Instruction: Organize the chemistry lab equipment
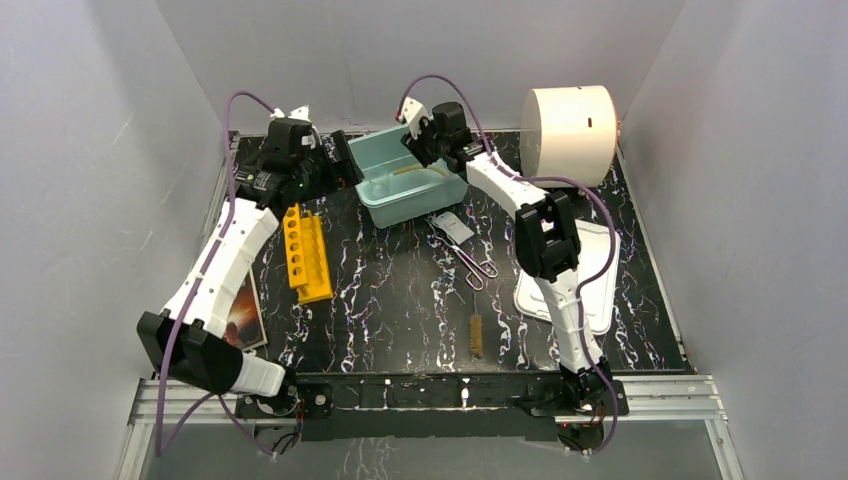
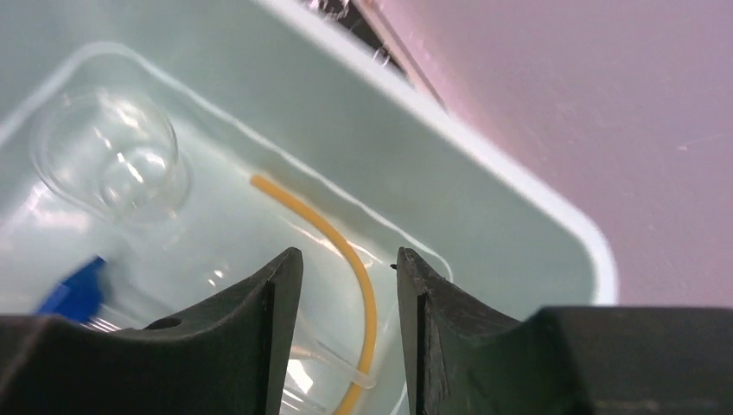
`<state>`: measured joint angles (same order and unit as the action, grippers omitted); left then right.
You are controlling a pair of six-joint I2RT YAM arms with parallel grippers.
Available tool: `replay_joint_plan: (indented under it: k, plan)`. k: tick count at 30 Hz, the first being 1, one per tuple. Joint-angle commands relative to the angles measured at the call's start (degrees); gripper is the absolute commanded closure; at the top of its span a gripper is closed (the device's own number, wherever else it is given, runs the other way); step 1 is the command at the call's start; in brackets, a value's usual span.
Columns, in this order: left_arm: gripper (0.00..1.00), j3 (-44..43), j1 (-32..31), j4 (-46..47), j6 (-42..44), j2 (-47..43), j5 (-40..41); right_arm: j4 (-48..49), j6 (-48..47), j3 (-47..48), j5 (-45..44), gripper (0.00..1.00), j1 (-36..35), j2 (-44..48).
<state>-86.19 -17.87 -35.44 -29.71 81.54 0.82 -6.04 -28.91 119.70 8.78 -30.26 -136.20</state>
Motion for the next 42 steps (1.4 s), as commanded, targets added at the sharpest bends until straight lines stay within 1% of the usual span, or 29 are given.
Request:
replay_joint_plan:
  k: [1, 6, 9, 11, 13, 15, 17, 20, 23, 25, 29, 33, 36, 42]
  plan:
    - [0.08, 1.96, -0.15, -1.11, -0.61, -6.30, -0.80, -1.28, 13.07, 6.89, -3.92, 0.47, -0.08, 9.18]
    - [0.07, 4.14, -0.14, -1.24, -0.27, -10.42, -3.46, -12.26, 22.33, 8.04, -7.61, 0.45, -0.20, 14.53]
    - [0.07, 6.04, -0.15, -0.50, -0.19, -12.93, -4.95, -18.36, 29.25, 4.84, -12.04, 0.44, -0.28, 20.17]
    - [0.07, 7.19, -0.16, 0.35, -0.44, -14.57, -6.31, -19.28, 34.48, -1.71, -13.73, 0.43, -0.28, 26.28]
    - [0.07, 8.18, -0.23, 1.12, -0.85, -16.00, -7.78, -17.25, 38.60, -10.93, -14.09, 0.42, -0.31, 33.74]
    - [0.07, 9.20, -0.30, 1.86, -0.72, -17.26, -9.05, -14.29, 40.13, -21.50, -14.21, 0.39, -0.31, 41.65]
    - [0.07, 9.81, -0.56, 2.16, -0.70, -18.18, -9.44, -12.74, 41.10, -28.66, -14.42, 0.34, -0.29, 48.05]
    - [0.06, 10.31, -0.72, 2.35, -1.28, -18.39, -10.21, -15.19, 42.15, -36.09, -13.77, 0.29, -0.32, 54.43]
    - [0.07, 11.32, -0.76, 3.47, -1.47, -18.74, -9.29, -18.31, 42.37, -42.71, -12.83, 0.28, -0.28, 57.69]
    - [0.07, 12.14, -0.71, 4.82, -1.61, -19.22, -7.49, -18.20, 42.05, -48.11, -11.48, 0.28, -0.32, 59.80]
    - [0.07, 14.35, -0.70, 9.54, -0.99, -20.32, -4.13, -13.79, 40.70, -58.67, -12.28, 0.27, -0.32, 62.32]
    - [0.06, 14.22, -0.69, 12.00, -1.96, -19.47, -1.62, -9.88, 40.29, -65.25, -10.53, 0.26, -0.39, 60.61]
    - [0.06, 14.43, -0.70, 13.23, -2.21, -18.44, -1.64, -7.35, 40.24, -67.16, -10.11, 0.27, -0.46, 57.23]
    - [0.06, 14.08, -0.68, 14.12, -2.95, -16.33, -3.44, -3.80, 37.44, -64.81, -9.13, 0.28, -1.05, 50.21]
